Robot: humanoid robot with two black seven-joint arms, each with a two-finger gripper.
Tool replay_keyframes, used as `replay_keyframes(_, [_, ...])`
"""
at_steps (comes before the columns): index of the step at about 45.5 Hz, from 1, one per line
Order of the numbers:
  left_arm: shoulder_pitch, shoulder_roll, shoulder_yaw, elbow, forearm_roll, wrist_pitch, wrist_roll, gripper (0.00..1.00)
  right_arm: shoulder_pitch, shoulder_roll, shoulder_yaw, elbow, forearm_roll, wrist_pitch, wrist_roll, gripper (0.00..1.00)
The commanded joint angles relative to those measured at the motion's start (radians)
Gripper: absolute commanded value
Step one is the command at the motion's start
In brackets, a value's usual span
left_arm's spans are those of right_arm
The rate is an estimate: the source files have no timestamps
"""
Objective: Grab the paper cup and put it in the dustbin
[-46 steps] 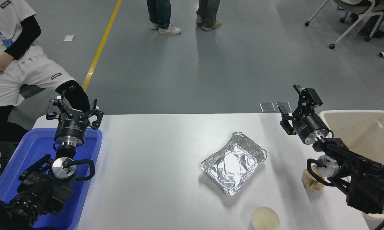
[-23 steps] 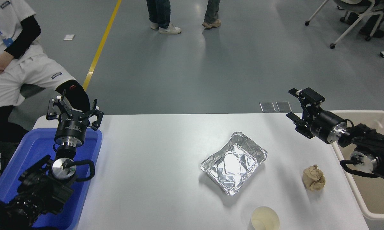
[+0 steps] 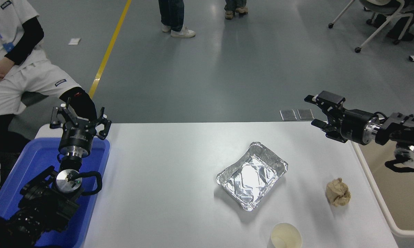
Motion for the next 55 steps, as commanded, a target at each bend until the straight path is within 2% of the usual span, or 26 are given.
replay_keyframes(1, [0.001, 0.0, 0.0, 0.001, 0.0, 0.0, 0.0, 0.99, 0.151, 0.059, -0.117, 0.023, -0.118, 0.103, -0.187, 1.0])
replay_keyframes(9, [0.001, 0.0, 0.0, 0.001, 0.0, 0.0, 0.0, 0.99, 0.215, 0.062, -0.122, 0.025, -0.183, 0.199, -0.309, 1.0])
replay_keyframes(15, [0.001, 0.0, 0.0, -0.001, 0.0, 0.0, 0.0, 0.99, 0.286, 0.085, -0.122, 0.048, -0.251, 0.264, -0.347, 1.0])
replay_keyframes(22, [-0.001, 0.0, 0.0, -0.001, 0.0, 0.0, 0.0, 0.99, 0.346, 0.085, -0.13, 0.089, -0.314, 0.298, -0.356, 1.0])
replay_keyframes(28, [0.001, 0.0, 0.0, -0.001, 0.0, 0.0, 0.0, 0.99, 0.436, 0.095, -0.225, 0.12, -0.319, 0.333, -0.353, 1.0])
replay_keyframes(39, [0.001, 0.0, 0.0, -0.001, 0.0, 0.0, 0.0, 0.99, 0.56, 0.207, -0.344, 0.124, -0.303, 0.512, -0.35, 1.0])
replay_keyframes(55, [0.001, 0.0, 0.0, -0.001, 0.0, 0.0, 0.0, 0.99, 0.704, 0.255, -0.406, 0.146, -0.311, 0.512, -0.352, 1.0])
